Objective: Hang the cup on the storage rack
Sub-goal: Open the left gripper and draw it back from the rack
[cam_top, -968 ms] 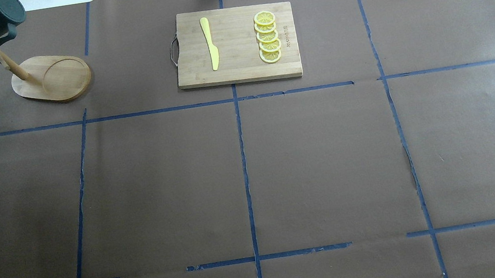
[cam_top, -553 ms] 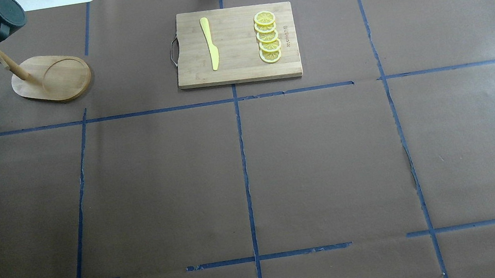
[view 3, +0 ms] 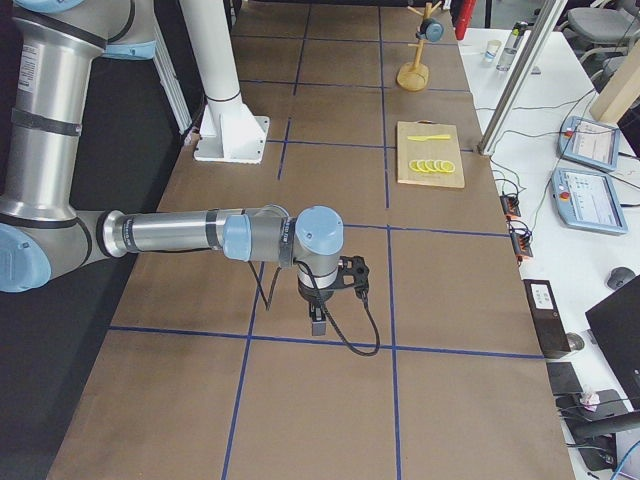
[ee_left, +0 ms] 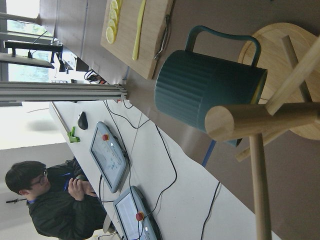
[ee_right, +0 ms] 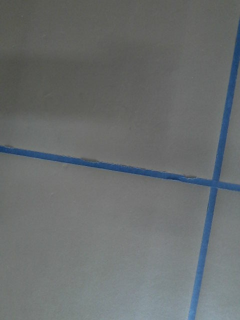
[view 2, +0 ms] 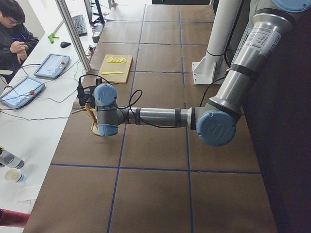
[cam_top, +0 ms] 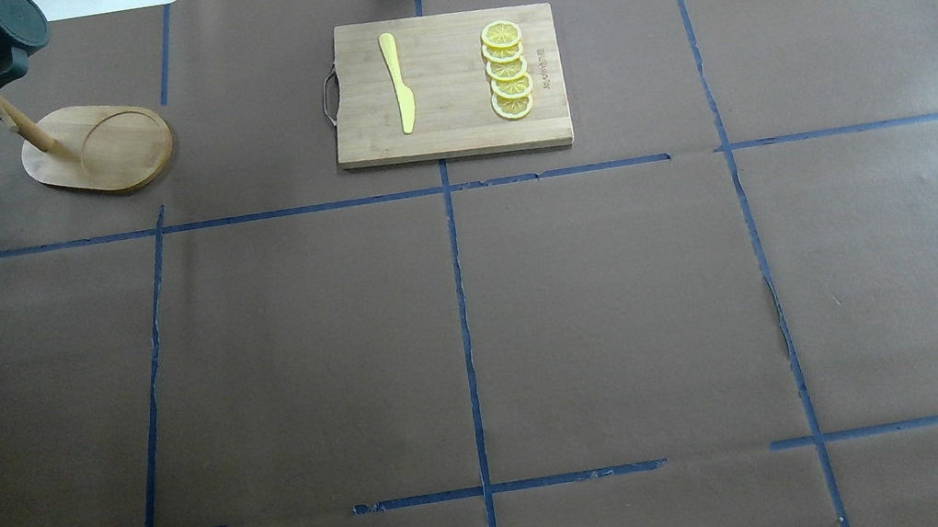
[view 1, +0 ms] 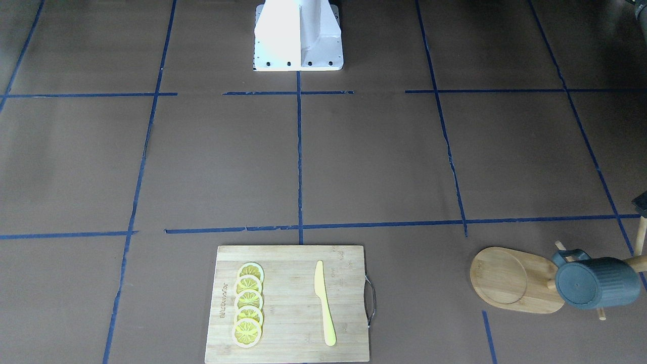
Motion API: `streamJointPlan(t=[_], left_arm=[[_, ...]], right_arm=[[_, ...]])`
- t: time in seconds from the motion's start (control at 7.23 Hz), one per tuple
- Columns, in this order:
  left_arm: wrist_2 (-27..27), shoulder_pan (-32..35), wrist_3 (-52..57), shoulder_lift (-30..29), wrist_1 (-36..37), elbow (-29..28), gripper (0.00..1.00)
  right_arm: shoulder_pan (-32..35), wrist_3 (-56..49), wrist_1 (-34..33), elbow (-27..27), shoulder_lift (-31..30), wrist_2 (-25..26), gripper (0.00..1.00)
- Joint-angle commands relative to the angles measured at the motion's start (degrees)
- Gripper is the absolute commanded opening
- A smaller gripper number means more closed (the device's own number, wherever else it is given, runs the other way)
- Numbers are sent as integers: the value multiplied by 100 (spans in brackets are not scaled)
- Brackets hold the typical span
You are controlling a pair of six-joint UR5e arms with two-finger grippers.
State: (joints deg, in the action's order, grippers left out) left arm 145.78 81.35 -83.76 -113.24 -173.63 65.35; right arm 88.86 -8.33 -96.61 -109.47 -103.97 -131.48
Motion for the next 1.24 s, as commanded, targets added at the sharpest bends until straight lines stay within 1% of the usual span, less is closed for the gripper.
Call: streamJointPlan(t=[0.0, 0.14, 0.28, 0.41, 0.69, 0.83, 1.11], left_arm=[[-24, -13, 1807, 249, 776, 13, 98], [-41, -22, 2002, 267, 813, 5, 95], [-128, -5, 2674, 294, 1135, 4, 97], [-147, 30, 3499, 276, 1669, 4, 99], [-138, 31, 3665, 294, 1763, 13, 99], [-138, 31, 3961, 311, 1823, -4, 99], [-86, 127, 4752, 303, 2358, -4, 99]], right_arm=[[0, 7, -7, 5, 0, 0, 100], [0, -2, -7, 22, 0, 9, 100], [0, -2, 2, 57, 0, 17, 100], [0, 7, 2, 66, 0, 0, 100], [0, -2, 2, 75, 0, 0, 100], [0, -2, 2, 75, 0, 0, 100], [0, -2, 2, 75, 0, 0, 100]])
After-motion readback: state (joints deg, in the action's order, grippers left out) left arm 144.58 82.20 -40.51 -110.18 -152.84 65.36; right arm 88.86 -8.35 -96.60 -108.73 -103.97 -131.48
